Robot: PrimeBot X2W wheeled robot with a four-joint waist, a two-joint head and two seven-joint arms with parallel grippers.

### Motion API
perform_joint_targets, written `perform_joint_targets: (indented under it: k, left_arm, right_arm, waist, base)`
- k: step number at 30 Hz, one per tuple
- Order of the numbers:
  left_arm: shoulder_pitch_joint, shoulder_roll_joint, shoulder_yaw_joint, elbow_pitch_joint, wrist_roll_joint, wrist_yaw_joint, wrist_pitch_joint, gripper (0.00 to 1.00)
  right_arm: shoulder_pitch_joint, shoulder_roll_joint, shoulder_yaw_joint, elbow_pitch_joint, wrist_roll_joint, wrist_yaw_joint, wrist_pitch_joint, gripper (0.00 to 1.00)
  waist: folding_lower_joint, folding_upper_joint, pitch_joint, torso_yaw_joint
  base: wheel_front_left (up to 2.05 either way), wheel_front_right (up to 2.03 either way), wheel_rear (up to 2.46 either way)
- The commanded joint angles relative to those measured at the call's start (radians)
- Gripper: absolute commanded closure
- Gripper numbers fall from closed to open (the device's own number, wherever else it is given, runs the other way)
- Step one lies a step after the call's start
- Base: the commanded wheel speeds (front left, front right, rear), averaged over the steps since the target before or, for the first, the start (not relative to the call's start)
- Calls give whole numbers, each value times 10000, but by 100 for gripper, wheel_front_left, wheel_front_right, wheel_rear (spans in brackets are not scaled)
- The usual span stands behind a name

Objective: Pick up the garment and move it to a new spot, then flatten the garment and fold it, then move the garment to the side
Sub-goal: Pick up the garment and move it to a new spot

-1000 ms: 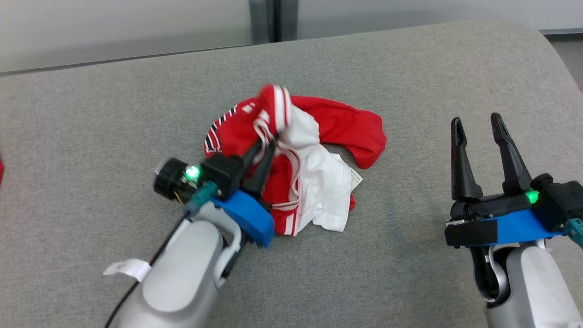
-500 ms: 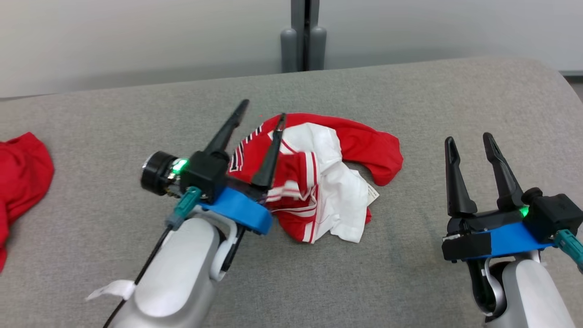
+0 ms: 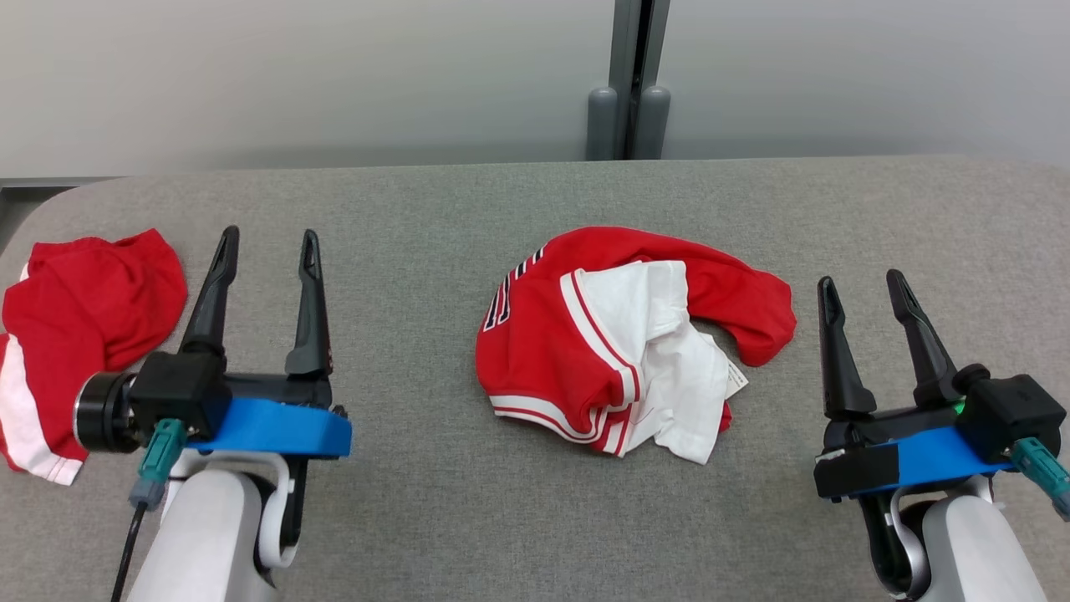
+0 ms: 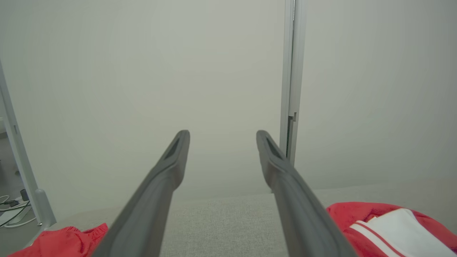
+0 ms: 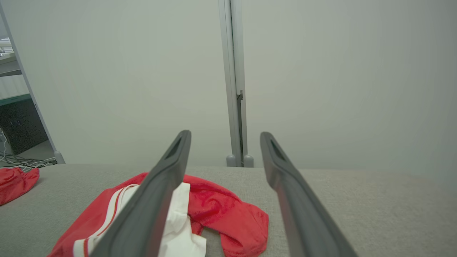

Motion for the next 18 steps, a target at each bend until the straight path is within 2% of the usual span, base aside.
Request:
perform_joint_targets:
  k: [1,8,18]
  left_arm:
    - [336,48,207,-114,97,68,-46,0]
    - [1433,38,930,-213,382,-14,-46,0]
    - [2375,-191,1416,356,665,-205,-47,0]
  right_arm:
    - [161,-19,-34,41,-77,1,-34,0]
    - [380,-19,-68,310,-171,1,-36,0]
    - [566,-19,-189,965,-355,1,-36,0]
  waist:
    - [0,-1,-70,53]
    - [0,-1,-377,147]
    - [0,-1,-592,111]
  base:
    - [0,0,0]
    - [0,0,0]
    - [0,0,0]
